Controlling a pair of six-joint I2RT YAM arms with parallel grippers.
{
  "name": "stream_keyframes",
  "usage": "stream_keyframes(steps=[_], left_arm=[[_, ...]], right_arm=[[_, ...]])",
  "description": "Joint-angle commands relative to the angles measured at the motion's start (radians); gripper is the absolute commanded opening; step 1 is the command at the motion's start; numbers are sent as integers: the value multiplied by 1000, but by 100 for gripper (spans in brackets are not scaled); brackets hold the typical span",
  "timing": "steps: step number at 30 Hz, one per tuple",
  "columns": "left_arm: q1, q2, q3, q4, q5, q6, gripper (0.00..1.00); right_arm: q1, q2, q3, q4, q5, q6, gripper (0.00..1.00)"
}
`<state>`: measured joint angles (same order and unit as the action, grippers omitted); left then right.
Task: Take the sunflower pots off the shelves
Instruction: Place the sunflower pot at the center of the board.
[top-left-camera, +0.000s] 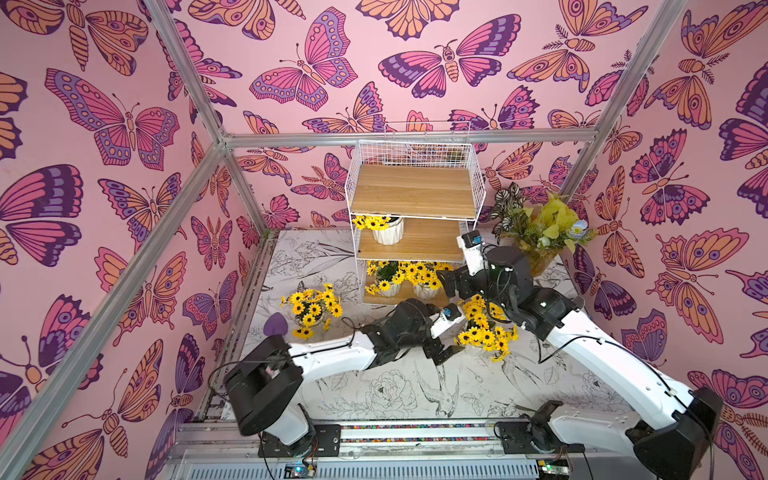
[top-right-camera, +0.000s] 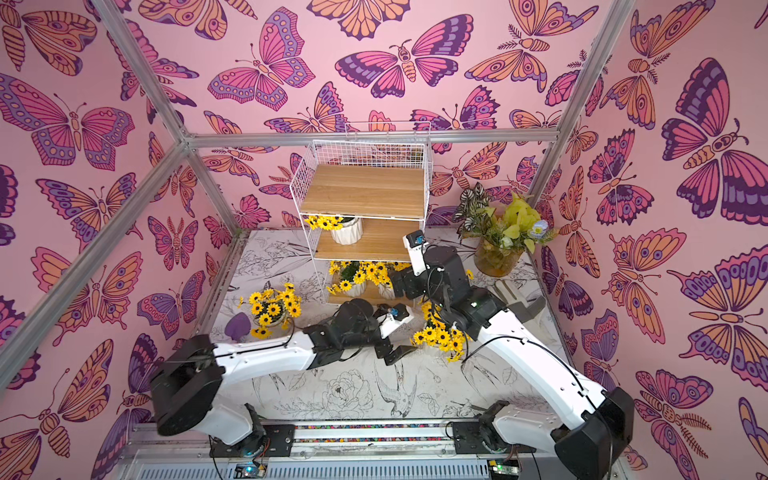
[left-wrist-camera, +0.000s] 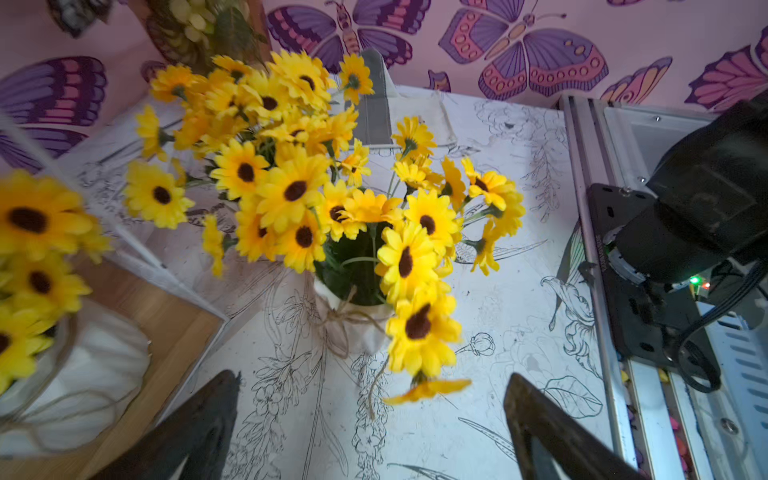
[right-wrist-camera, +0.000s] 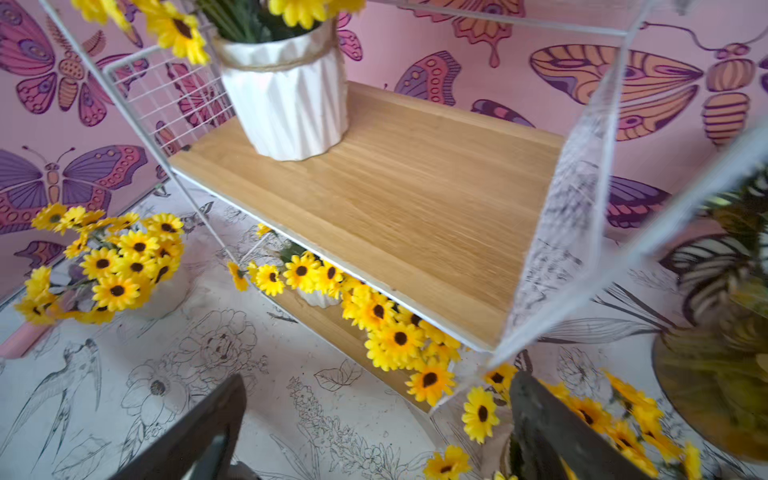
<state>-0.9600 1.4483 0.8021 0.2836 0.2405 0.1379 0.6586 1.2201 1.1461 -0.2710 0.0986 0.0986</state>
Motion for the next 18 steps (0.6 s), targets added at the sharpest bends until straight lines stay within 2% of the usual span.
stream_keyframes(steps=[1, 5, 8, 13, 18], left_arm=[[14, -149, -85, -1, -80, -54, 99], [14, -318, -136, -59, -178, -87, 99], [14, -424, -160, -114, -297, -128, 99], [15, -635, -247, -128, -439, -178, 99], [15, -757, -242, -209, -525, -176, 99]], right_arm=[[41, 39, 33, 88, -14, -47, 99], [65, 96, 44, 156, -5, -52, 99], [74, 137, 48, 214, -3, -51, 99], [94, 220, 59, 321, 1, -74, 99], [95, 306, 103, 386, -10, -82, 99]])
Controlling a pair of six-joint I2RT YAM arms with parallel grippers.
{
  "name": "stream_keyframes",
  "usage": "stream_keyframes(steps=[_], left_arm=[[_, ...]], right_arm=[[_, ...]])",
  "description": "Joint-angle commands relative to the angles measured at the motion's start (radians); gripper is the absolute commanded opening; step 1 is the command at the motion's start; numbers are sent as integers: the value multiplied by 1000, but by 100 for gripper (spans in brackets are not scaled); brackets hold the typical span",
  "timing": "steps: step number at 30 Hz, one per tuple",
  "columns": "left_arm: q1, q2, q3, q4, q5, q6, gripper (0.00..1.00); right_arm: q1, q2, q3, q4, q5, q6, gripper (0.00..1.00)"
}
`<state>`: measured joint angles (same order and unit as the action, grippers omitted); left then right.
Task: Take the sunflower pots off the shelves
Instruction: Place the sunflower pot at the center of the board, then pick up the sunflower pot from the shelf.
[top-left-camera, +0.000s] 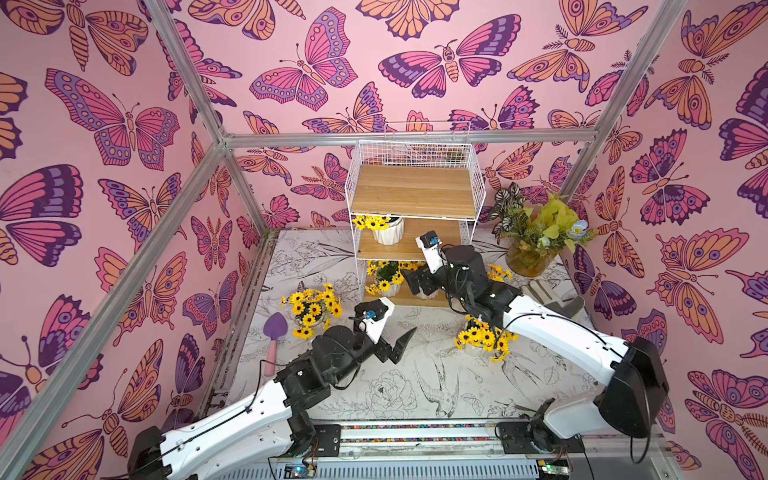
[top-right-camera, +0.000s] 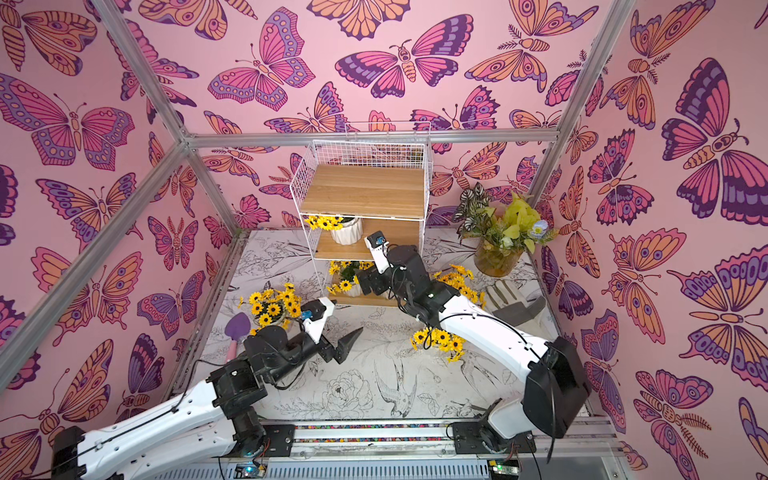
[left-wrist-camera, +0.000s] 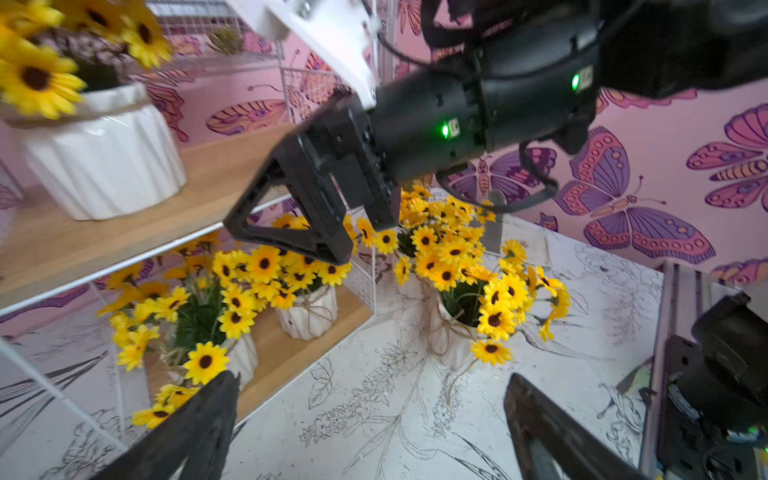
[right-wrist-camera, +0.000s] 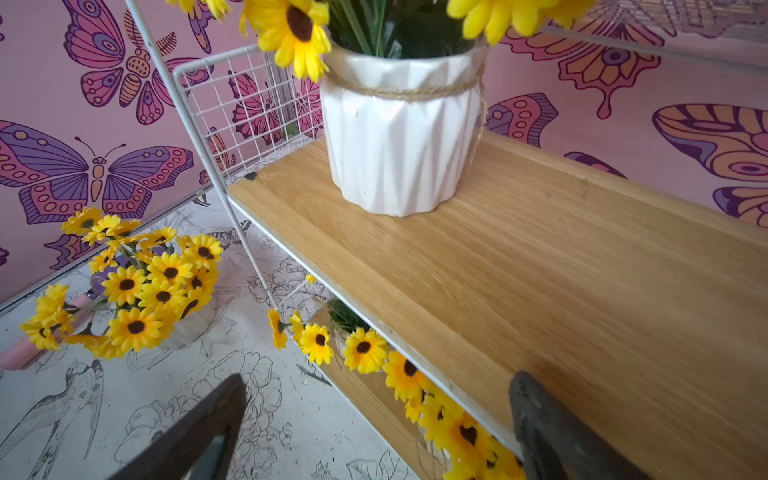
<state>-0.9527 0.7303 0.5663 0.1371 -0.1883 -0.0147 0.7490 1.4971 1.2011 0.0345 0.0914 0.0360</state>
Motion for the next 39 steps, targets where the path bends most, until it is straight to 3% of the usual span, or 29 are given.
stream_keyframes(steps=[1, 13, 20, 31, 39], left_arm=[[7, -57, -6, -72, -111, -26, 99], [7, -120, 5, -127, -219, -30, 99], [9, -112, 7, -144, -226, -43, 99], [9, -111, 6, -155, -241, -58, 99], [21, -88, 24, -171, -227, -51, 99]], right_arm=[[5, 44, 56, 96, -5, -21, 99], [6, 257, 179, 263, -3, -37, 99], [6, 378, 272, 325, 18, -49, 99], [9, 492, 275, 542, 134, -72, 99], [6, 589, 358, 574, 111, -84, 99]])
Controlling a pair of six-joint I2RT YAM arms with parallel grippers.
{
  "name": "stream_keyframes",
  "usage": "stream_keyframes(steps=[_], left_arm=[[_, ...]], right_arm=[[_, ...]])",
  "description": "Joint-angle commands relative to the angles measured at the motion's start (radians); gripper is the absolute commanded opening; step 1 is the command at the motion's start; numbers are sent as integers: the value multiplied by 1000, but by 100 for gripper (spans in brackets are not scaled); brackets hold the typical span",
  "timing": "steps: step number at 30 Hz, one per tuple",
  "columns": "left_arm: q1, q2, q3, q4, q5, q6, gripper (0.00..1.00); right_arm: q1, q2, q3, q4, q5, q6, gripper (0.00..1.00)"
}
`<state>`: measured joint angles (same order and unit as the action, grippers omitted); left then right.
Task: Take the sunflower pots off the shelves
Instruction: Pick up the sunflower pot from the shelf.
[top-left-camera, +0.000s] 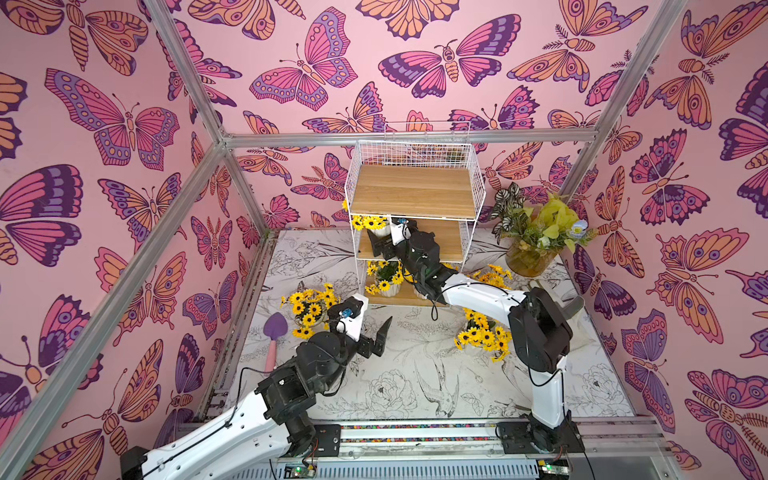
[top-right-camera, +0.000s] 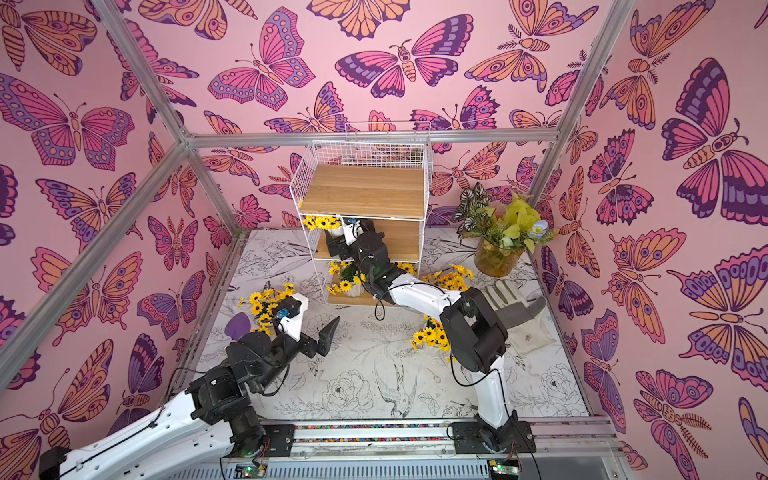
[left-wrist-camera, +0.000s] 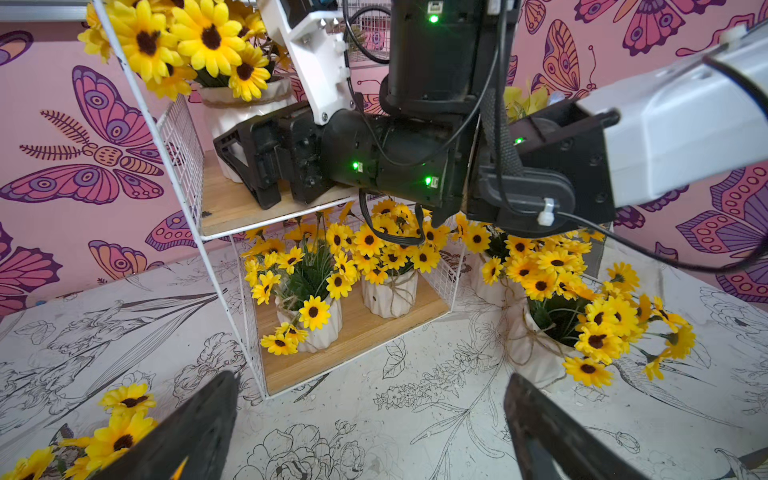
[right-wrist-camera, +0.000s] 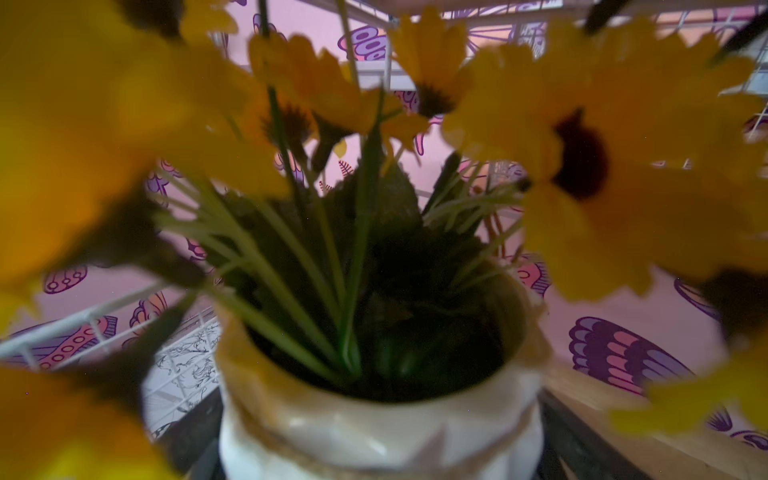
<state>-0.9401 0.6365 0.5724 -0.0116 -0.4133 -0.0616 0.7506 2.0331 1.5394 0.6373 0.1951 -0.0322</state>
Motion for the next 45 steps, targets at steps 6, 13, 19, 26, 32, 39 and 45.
stream_keyframes(steps=[6, 13, 19, 26, 32, 39, 45], left_arm=[[17, 4, 20, -24, 1, -12, 99], [26, -11, 17, -34, -8, -14, 99], [34, -27, 1, -35, -17, -12, 99], [38, -46, 0, -46, -37, -21, 100], [40, -68, -14, -39, -93, -26, 100], [43, -72, -6, -37, -144, -20, 100], [44, -61, 17, -37, -181, -24, 99]], right_arm=[[5, 103, 88, -63, -19, -26, 99], [3, 153, 114, -46, -19, -27, 100], [3, 172, 115, -38, -15, -10, 79], [3, 145, 56, 3, -20, 6, 56], [5, 73, -35, 48, -26, 8, 43], [10, -16, -139, 78, -67, 9, 40], [19, -104, -220, 62, -111, 7, 39]])
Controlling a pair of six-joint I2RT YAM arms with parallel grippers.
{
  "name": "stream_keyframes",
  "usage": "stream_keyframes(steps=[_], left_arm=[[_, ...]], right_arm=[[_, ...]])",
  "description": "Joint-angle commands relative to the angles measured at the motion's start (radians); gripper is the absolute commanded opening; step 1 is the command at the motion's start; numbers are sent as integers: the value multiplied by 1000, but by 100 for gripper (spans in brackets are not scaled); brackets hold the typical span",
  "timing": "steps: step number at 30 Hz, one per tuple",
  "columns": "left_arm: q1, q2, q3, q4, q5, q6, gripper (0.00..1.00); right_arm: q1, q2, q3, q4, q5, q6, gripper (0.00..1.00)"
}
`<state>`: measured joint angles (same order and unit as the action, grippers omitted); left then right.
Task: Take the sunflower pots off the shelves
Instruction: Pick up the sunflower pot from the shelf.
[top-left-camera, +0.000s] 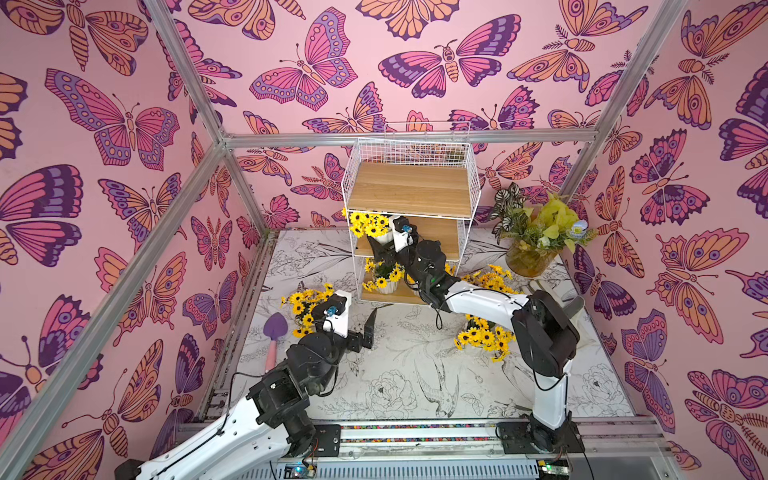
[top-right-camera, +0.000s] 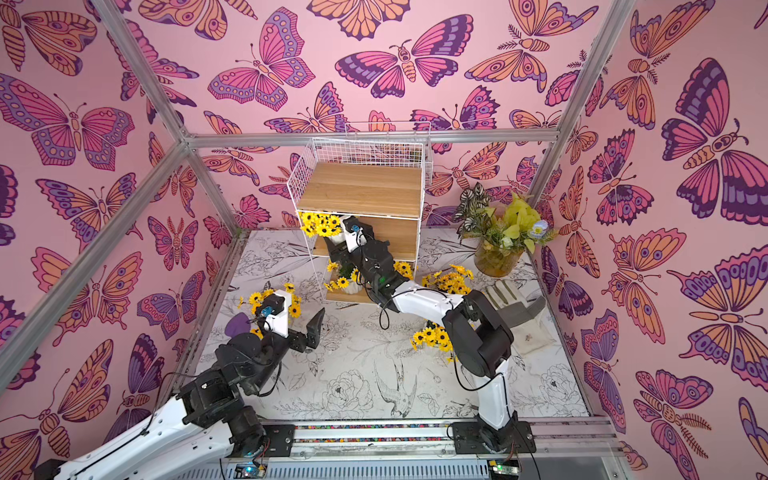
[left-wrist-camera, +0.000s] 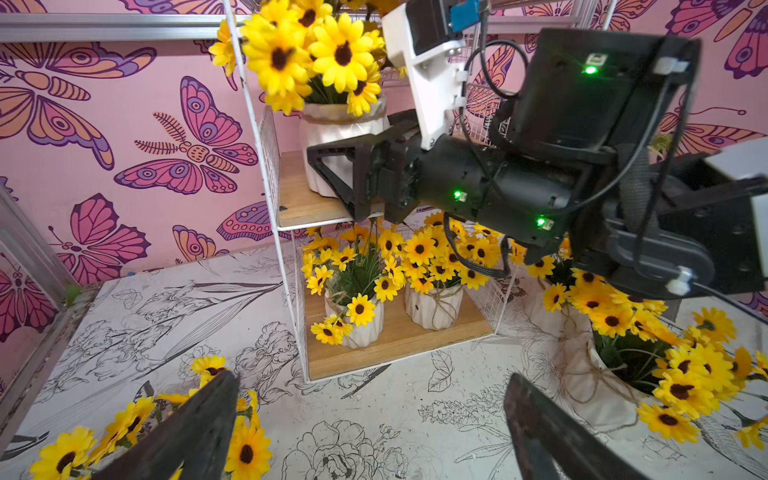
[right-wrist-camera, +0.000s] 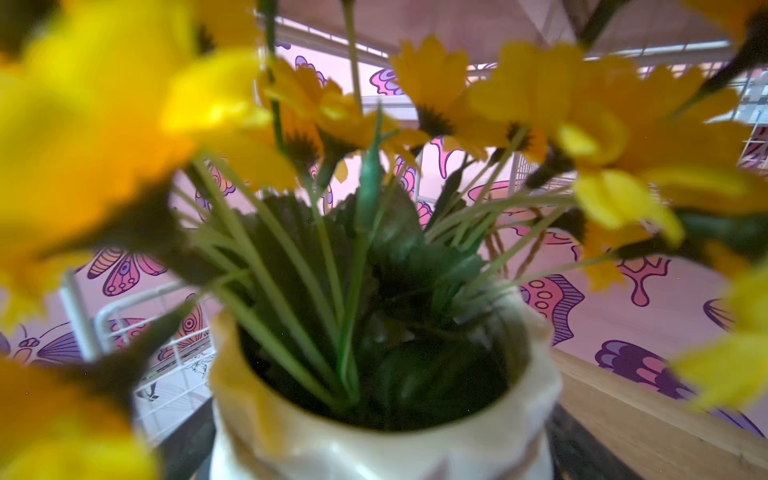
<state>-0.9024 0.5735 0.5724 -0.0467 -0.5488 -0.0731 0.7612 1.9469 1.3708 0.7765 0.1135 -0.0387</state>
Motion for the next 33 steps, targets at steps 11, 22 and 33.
stream_keyframes(steps=[11, 22, 33], left_arm=[[10, 10, 55, -27, -85, 9, 100], [10, -40, 74, -68, -191, 2, 99], [10, -99, 114, -149, -259, -9, 100]], right_arm=[[33, -55, -108, -66, -57, 30, 24], [73, -132, -162, -42, -73, 28, 8], [128, -188, -210, -21, -82, 7, 8]])
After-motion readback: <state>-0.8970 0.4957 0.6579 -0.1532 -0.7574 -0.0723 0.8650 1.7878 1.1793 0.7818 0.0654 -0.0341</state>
